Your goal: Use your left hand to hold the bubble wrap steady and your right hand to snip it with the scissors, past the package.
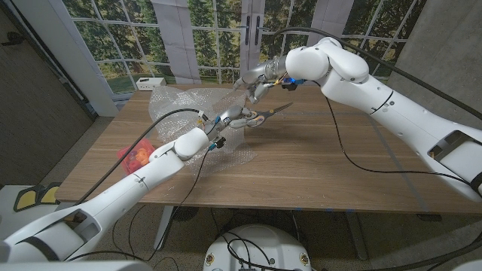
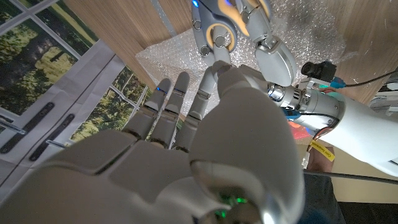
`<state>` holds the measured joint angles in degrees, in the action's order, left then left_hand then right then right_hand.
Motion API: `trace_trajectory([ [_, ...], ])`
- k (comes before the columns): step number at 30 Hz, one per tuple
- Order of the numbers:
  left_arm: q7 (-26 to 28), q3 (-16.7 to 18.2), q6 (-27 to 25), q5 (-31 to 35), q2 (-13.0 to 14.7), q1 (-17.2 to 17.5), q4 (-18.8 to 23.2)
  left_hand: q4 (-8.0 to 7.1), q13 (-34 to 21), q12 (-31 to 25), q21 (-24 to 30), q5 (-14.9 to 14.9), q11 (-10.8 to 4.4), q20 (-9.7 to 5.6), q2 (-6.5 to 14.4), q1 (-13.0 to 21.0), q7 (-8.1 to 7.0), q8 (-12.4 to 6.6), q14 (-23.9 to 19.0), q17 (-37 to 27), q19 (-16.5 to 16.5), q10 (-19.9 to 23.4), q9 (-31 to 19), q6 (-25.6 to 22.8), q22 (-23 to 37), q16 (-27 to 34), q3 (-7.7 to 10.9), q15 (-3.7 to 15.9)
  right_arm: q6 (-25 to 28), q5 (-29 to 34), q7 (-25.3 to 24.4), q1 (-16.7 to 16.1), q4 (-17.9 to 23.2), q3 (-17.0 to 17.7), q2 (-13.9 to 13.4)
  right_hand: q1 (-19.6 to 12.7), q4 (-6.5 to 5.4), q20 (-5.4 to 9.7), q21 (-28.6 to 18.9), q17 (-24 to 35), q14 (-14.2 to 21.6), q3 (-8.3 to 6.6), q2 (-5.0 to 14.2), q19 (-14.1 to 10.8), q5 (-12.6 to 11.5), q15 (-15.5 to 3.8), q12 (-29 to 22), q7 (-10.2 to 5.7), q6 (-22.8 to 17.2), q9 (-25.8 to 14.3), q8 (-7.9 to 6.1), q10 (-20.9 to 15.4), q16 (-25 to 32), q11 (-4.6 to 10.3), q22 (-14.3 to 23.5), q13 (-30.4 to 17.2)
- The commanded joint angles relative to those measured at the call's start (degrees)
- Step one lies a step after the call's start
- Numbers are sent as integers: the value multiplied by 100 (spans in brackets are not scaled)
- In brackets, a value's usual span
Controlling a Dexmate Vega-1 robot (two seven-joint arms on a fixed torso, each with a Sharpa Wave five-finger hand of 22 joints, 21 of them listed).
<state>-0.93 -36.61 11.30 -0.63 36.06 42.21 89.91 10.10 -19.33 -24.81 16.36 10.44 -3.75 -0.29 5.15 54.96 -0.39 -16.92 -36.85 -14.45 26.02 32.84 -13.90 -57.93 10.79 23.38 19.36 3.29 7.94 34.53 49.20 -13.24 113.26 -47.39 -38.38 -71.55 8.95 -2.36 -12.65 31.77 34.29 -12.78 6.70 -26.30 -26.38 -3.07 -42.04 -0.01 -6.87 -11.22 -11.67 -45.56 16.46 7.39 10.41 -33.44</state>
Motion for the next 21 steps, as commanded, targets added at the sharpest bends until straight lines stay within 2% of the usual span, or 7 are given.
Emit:
trace_trajectory([
  [1,186,44,-45,-19,-107,55,-10,-42,-123,-60,222,-4,-604,-208,377,532,16,-136,-447,-136,476,906,-182,11,60,244,88,989,89,69,-94,-37,30,54,-74,22,14,-13,24,21,58,-3,20,-13,-17,-957,-37,-5,-61,-12,-9,-100,-31,125,13,-25],
  [3,315,77,18,-61,-187,96,-71,-42,-147,-51,277,-15,-590,-232,382,571,25,-159,-545,-137,567,901,-225,38,77,265,108,987,99,96,-126,-47,36,61,-86,21,12,-8,24,19,56,-8,28,-13,-19,-954,-36,-17,-61,-12,-7,-93,-38,122,13,-25],
  [6,181,184,323,-622,-400,140,-394,-96,-184,-14,283,-14,-541,-212,449,572,61,-157,-539,-104,499,831,-289,169,104,200,157,975,114,151,-165,-60,40,66,-102,24,9,-7,24,24,58,-5,29,-12,-17,-955,-40,-20,-65,-12,-6,-84,-37,124,13,-33],
  [8,214,287,210,-983,-529,234,-430,-101,-195,-11,286,-13,-521,-231,456,578,68,-164,-526,-93,480,828,-307,185,112,176,171,973,142,214,-191,-66,46,66,-109,21,11,-10,25,24,53,-6,29,-11,-17,-957,-41,-24,-62,-13,-2,-83,-43,115,13,-32],
  [14,142,410,-110,-1549,-591,343,-410,-125,-223,-12,313,-19,-499,-248,464,573,107,-198,-561,-79,476,853,-359,199,133,156,191,954,239,353,-307,-102,52,112,-118,21,7,-14,25,37,67,-3,35,-9,-14,-960,-45,-23,-64,-13,2,-83,-36,123,13,-30],
  [21,-85,484,-227,-2140,-655,402,-475,-146,-255,-12,353,-28,-489,-261,450,556,99,-237,-600,-59,480,882,-418,213,160,129,202,943,370,495,-468,-170,78,182,-112,18,9,-21,25,36,59,-6,35,-10,-15,-955,-46,-21,-64,-13,10,-66,-55,124,13,-30],
])
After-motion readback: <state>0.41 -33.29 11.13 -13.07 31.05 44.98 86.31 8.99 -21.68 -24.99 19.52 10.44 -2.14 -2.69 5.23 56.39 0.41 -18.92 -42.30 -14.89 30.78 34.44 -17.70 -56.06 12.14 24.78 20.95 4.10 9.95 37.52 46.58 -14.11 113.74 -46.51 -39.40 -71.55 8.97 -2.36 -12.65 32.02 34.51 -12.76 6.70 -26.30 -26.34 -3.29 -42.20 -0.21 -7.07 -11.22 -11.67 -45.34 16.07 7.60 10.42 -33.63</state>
